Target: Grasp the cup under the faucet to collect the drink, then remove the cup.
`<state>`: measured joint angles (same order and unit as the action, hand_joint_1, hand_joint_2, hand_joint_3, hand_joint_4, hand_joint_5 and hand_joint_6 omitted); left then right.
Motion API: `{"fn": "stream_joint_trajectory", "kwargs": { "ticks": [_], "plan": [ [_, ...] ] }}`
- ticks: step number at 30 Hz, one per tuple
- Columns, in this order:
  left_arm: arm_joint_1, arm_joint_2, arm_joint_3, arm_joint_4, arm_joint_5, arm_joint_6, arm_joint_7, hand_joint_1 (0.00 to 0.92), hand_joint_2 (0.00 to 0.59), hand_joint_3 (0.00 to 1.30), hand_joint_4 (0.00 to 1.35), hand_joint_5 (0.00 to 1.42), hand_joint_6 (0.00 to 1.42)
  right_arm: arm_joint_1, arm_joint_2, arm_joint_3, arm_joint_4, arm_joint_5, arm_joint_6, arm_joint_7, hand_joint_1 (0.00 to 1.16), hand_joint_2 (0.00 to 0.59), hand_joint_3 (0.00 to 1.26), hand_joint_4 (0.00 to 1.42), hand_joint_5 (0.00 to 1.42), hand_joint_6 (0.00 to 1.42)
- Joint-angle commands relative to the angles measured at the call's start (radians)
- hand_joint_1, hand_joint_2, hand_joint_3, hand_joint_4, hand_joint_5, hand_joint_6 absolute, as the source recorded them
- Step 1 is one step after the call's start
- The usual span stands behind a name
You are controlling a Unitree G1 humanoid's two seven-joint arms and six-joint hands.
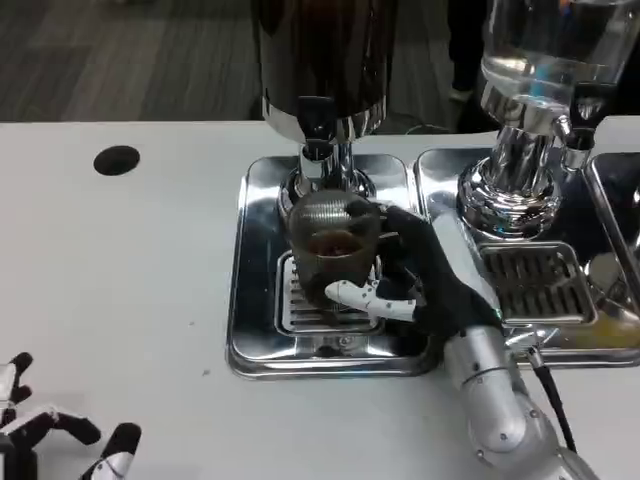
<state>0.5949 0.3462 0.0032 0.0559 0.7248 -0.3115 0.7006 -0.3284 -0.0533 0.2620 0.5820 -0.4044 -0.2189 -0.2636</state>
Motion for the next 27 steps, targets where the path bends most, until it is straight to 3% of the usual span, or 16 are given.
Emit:
{"fn": "stream_joint_trajectory", "kwargs": {
  "ticks": [1,12,17,27],
  "plan": [
    [-0.021,0.002,-0.019,-0.028,0.026,0.016,-0.027,0.019,0.174,0.74,0.07,0.22,0.15,0.041,-0.017,-0.022,-0.108,0.008,0.010,0.010,0.80,0.180,0.60,0.62,0.47,0.39],
    [-0.079,-0.008,-0.091,-0.070,0.133,0.083,-0.042,0.026,0.169,0.74,0.07,0.21,0.15,0.198,-0.060,-0.049,-0.318,-0.006,0.052,0.023,0.80,0.179,0.62,0.63,0.47,0.39],
    [-0.098,-0.007,-0.118,-0.068,0.135,0.092,-0.041,0.032,0.169,0.74,0.07,0.19,0.14,0.260,-0.060,-0.059,-0.380,0.018,0.050,0.038,0.80,0.177,0.62,0.63,0.47,0.39],
    [-0.122,-0.002,-0.135,-0.055,0.128,0.100,-0.039,0.033,0.164,0.74,0.06,0.19,0.13,0.353,-0.068,-0.039,-0.467,-0.002,0.031,0.048,0.80,0.180,0.62,0.63,0.47,0.39]
  ]
}}
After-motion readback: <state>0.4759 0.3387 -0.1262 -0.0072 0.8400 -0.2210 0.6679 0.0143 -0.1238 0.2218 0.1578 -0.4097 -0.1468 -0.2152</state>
